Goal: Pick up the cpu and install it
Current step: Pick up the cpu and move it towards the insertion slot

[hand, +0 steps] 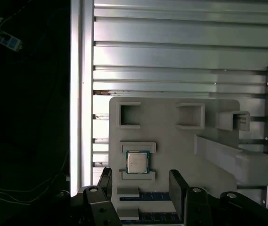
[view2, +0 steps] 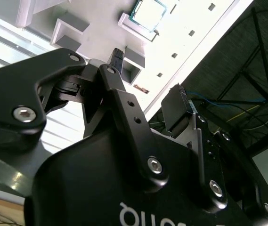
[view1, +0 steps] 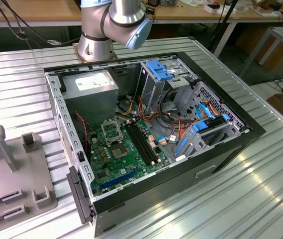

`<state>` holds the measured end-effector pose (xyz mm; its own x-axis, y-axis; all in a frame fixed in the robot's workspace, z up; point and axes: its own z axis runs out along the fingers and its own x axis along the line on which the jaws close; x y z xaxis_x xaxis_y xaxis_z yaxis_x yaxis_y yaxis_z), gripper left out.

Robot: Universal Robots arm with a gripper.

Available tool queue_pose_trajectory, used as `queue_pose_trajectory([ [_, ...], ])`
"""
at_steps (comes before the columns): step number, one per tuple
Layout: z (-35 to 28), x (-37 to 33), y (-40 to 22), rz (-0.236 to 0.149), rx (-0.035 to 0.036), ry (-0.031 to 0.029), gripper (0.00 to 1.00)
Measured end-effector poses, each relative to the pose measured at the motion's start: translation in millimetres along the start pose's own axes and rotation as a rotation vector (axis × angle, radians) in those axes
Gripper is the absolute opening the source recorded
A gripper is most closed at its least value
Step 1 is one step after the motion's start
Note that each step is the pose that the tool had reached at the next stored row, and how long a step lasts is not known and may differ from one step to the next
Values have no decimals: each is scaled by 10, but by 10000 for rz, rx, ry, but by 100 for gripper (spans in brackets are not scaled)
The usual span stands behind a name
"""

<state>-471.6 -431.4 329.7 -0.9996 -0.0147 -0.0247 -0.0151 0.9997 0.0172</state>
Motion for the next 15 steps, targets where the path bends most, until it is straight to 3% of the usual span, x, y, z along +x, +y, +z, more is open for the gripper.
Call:
queue_pose_trajectory([
  [15, 53, 1, -1, 0, 1, 0, 60],
])
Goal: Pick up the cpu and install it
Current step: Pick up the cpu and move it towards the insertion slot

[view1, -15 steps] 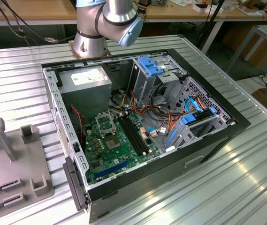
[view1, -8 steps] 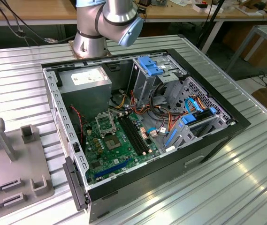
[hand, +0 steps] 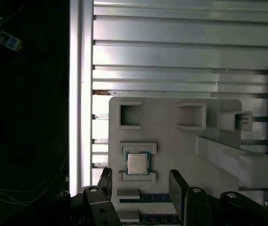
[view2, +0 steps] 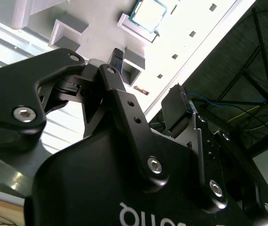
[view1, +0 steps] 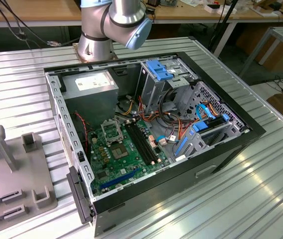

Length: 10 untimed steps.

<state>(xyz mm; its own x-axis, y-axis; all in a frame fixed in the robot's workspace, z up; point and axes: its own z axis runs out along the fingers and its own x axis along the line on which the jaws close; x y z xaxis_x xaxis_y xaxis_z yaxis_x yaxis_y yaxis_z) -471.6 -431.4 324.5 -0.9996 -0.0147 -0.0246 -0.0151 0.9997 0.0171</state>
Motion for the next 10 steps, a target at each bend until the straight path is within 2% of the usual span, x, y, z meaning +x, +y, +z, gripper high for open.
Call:
queue_pose_trajectory([
  [2, 12, 0, 0, 0, 0, -1, 60],
  [5, 64, 2, -1, 0, 0, 0, 60],
  [10, 78, 2, -1, 0, 0, 0, 60],
])
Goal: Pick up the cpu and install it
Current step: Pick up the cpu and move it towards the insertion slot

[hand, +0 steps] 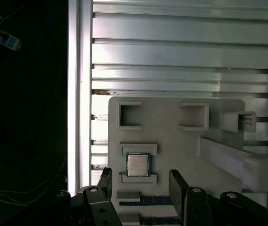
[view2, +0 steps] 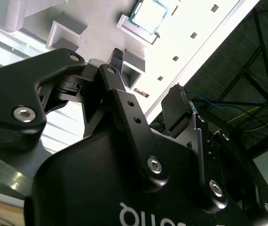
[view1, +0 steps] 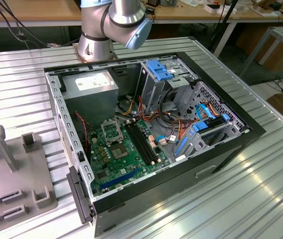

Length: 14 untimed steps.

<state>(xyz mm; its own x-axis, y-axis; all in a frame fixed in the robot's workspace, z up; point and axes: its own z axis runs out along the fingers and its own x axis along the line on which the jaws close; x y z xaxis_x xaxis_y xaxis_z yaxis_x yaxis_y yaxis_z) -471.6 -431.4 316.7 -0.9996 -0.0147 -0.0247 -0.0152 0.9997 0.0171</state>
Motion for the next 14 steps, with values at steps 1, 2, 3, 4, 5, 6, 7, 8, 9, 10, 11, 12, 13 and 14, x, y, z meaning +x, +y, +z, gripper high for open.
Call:
queue_pose_trajectory([
  [1, 3, 0, 0, 0, 0, 0, 60],
  [2, 6, 0, 0, 0, 0, -1, 60],
  [3, 9, 0, 0, 0, 0, -1, 60],
  [4, 14, 0, 0, 0, 0, 0, 60],
  [5, 16, 0, 0, 0, -1, 0, 60],
  [6, 19, 0, 0, 0, 0, 0, 60],
  [7, 23, 1, 0, 0, 0, 0, 60],
  [8, 27, 1, 0, 0, 0, 1, 60],
  [9, 31, 1, -1, 0, 0, 0, 60],
  [10, 36, 1, -1, 0, 0, -1, 60],
  [11, 39, 1, -1, 0, 0, -1, 60],
  [12, 41, 1, 0, 0, -1, -1, 60],
  [13, 44, 1, -1, 0, 0, 0, 60],
  [14, 46, 1, -1, 0, 0, 0, 60],
])
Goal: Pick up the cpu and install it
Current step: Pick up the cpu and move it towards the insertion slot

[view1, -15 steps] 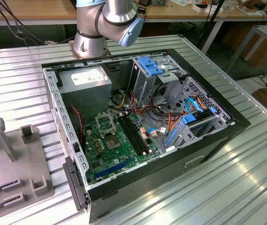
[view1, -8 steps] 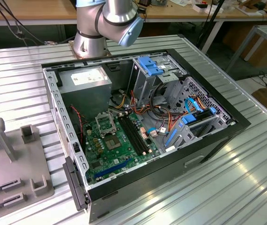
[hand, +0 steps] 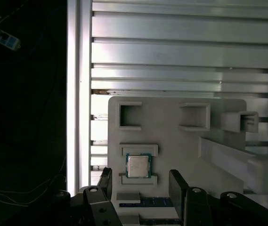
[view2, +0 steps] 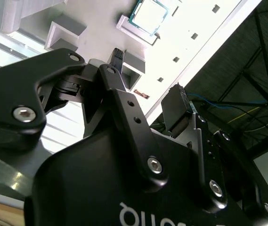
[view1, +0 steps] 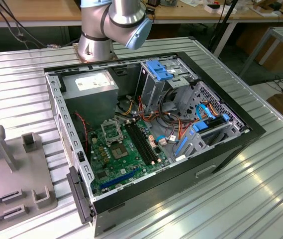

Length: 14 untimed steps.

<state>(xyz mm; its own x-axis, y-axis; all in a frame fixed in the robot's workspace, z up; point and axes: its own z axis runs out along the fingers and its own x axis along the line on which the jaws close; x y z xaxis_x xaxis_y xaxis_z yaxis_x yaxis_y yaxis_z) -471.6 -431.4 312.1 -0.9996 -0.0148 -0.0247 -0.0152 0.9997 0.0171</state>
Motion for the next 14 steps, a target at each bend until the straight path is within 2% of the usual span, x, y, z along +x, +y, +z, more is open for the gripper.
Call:
queue_pose_trajectory([
  [14, 36, 1, 0, 0, -1, 0, 60],
])
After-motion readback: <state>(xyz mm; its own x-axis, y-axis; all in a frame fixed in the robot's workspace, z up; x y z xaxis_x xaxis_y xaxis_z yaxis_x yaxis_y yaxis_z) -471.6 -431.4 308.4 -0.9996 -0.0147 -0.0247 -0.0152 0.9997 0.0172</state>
